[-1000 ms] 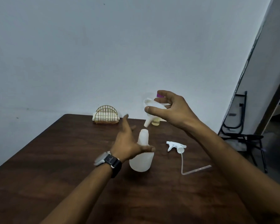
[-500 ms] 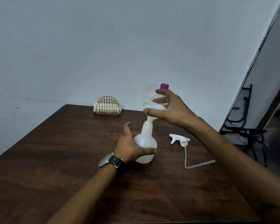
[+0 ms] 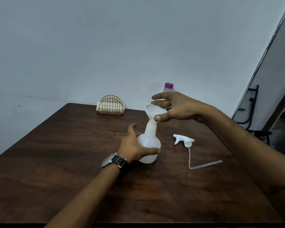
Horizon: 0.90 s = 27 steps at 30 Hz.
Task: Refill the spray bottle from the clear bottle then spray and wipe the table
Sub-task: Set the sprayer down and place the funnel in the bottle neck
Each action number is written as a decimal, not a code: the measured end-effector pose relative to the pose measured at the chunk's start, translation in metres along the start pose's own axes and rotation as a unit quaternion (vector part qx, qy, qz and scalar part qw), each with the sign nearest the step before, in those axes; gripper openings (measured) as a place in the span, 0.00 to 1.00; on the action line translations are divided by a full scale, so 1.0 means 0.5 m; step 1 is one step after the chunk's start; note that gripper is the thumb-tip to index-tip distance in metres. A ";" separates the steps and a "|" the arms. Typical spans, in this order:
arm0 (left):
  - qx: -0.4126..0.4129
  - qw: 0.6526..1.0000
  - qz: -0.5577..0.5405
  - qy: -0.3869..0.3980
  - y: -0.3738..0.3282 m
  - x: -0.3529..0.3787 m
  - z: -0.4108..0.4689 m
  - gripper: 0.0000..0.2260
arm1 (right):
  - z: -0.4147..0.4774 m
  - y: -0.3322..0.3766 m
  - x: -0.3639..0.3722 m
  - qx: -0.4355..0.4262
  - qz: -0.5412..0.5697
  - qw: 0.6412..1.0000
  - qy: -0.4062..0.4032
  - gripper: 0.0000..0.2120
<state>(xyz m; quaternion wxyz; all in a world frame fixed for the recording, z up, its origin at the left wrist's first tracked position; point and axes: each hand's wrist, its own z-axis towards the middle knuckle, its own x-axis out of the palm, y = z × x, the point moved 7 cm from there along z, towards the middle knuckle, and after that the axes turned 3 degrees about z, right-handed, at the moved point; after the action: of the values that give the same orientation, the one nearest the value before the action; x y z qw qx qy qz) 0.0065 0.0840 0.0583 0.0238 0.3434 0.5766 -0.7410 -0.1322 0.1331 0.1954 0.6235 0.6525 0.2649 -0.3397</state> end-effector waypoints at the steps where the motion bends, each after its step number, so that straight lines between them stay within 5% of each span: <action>1: -0.004 1.000 -0.002 0.003 0.001 0.001 0.000 0.56 | 0.005 0.005 0.001 -0.003 -0.026 1.000 0.012 0.41; 14: -0.008 1.000 -0.008 0.007 0.000 0.003 0.002 0.55 | 0.023 0.027 0.006 -0.042 -0.157 0.984 0.074 0.39; 22: 0.024 1.000 -0.008 0.010 0.007 0.015 -0.002 0.56 | 0.005 0.025 0.005 -0.052 -0.066 0.992 0.099 0.44; 27: 0.035 0.999 -0.032 0.011 0.008 0.019 -0.008 0.58 | -0.004 0.021 -0.023 -0.060 0.015 0.997 0.036 0.39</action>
<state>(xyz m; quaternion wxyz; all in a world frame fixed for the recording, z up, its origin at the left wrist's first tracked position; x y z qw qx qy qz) 0.0029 0.0893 0.0496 -0.0183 0.3333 0.5612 -0.7574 -0.1312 0.1350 0.2107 0.6567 0.6294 0.2976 -0.2900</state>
